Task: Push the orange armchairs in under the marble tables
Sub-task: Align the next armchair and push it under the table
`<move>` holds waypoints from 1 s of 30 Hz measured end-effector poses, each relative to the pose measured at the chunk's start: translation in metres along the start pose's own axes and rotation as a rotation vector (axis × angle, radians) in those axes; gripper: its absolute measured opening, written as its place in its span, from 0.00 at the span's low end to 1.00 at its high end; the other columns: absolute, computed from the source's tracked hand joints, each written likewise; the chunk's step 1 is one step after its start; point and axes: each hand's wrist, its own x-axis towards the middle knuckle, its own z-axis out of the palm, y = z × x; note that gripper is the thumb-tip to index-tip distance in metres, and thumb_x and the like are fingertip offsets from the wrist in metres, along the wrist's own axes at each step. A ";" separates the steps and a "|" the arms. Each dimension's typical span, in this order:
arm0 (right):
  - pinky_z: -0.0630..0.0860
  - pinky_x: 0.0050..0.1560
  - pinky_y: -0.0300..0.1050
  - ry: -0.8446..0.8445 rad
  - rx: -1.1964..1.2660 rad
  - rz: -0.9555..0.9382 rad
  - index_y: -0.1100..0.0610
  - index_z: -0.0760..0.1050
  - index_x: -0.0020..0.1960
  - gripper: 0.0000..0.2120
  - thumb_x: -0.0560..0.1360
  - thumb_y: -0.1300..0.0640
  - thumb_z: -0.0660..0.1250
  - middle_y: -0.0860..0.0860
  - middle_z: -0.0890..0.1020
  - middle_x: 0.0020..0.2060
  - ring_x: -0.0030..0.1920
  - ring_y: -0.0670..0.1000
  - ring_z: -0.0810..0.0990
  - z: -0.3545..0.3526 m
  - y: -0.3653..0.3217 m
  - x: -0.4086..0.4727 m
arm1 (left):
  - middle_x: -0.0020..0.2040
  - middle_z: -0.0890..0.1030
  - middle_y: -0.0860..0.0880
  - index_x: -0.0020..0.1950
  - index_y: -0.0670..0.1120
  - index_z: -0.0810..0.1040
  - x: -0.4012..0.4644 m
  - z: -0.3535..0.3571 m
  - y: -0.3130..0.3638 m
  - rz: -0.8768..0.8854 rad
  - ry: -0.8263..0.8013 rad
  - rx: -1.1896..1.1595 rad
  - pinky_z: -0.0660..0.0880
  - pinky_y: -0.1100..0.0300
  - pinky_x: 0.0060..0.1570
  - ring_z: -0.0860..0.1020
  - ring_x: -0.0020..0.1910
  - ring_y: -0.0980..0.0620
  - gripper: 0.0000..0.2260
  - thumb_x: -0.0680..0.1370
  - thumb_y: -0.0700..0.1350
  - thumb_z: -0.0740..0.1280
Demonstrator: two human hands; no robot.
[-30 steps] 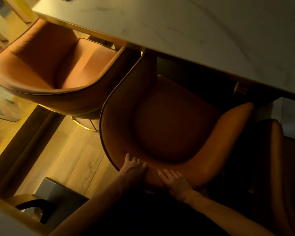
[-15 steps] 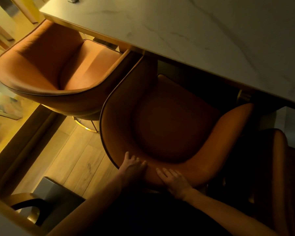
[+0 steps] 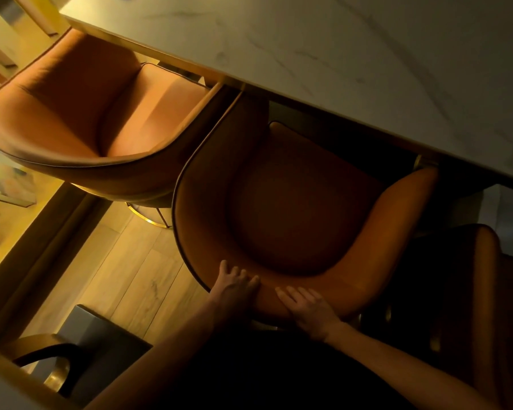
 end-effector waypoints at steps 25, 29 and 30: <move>0.55 0.74 0.58 0.039 0.045 0.028 0.46 0.45 0.80 0.33 0.80 0.58 0.56 0.52 0.60 0.78 0.74 0.56 0.63 -0.003 0.048 -0.007 | 0.66 0.75 0.44 0.73 0.53 0.64 0.027 -0.005 0.025 -0.029 0.111 -0.045 0.56 0.36 0.67 0.71 0.66 0.41 0.25 0.78 0.56 0.63; 0.55 0.74 0.59 0.061 0.077 0.064 0.44 0.44 0.80 0.33 0.81 0.53 0.59 0.51 0.61 0.77 0.75 0.55 0.62 0.001 0.045 -0.007 | 0.65 0.75 0.45 0.73 0.54 0.64 0.028 0.000 0.023 -0.035 0.120 -0.057 0.55 0.35 0.68 0.71 0.66 0.40 0.28 0.75 0.57 0.67; 0.55 0.74 0.59 0.065 0.087 0.078 0.44 0.44 0.80 0.34 0.81 0.51 0.61 0.51 0.61 0.77 0.75 0.55 0.62 0.002 0.044 -0.007 | 0.65 0.75 0.45 0.73 0.54 0.64 0.028 0.000 0.023 -0.031 0.117 -0.053 0.55 0.34 0.68 0.71 0.66 0.40 0.29 0.74 0.57 0.68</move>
